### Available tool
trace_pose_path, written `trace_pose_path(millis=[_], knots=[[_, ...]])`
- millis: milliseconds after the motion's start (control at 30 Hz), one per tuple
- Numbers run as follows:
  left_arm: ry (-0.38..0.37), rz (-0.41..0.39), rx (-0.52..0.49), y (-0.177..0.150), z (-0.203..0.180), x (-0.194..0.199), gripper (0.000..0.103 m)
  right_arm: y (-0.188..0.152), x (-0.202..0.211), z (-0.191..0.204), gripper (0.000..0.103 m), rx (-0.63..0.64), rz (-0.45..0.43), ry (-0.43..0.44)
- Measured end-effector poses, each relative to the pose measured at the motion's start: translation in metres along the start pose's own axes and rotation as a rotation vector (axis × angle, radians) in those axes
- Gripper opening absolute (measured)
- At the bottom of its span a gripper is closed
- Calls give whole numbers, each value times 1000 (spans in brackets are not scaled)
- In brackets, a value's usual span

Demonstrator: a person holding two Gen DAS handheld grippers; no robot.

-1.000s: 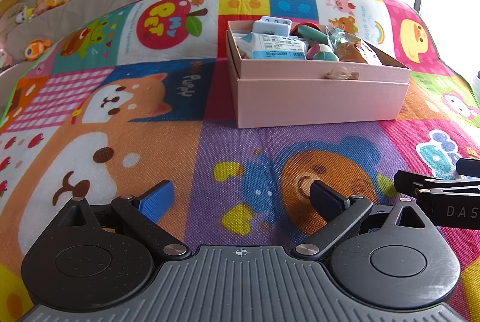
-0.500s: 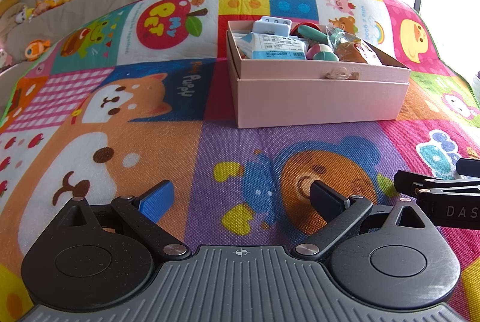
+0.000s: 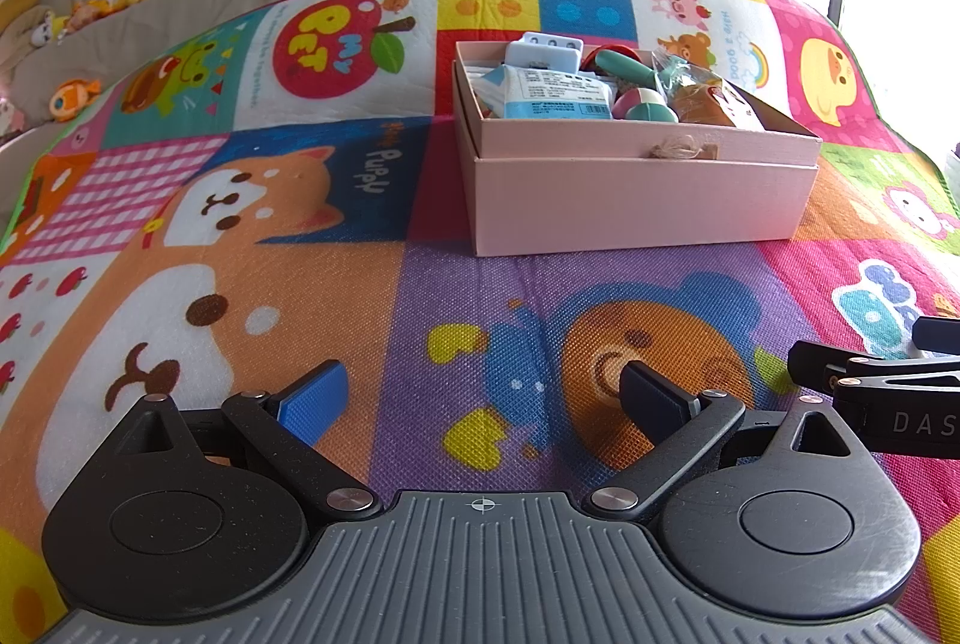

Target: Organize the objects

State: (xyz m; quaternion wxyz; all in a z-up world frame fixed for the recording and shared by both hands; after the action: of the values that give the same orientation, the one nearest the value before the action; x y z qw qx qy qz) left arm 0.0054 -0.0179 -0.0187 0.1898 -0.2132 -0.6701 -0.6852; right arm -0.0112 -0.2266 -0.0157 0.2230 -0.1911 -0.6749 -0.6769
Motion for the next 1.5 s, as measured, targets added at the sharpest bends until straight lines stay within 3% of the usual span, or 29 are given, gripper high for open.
trace_pose_path(millis=[1500], knots=[[9, 9, 2, 1, -1, 0, 100, 0, -1, 1, 103, 0, 0, 0]])
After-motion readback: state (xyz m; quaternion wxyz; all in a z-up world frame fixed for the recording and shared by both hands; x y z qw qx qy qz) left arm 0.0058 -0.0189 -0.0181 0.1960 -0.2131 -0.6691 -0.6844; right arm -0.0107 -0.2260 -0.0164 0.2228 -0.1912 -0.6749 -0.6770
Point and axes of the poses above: each gripper's, at about its wrist camera, not at the fingertips, and x roughly against the way its jaws point, z to its left, y to its top, the point moved 2 cm from there along -x, roughly the way its jaws point, and after that the axes turned 6 degrees about -z, right-handed, at the moved point
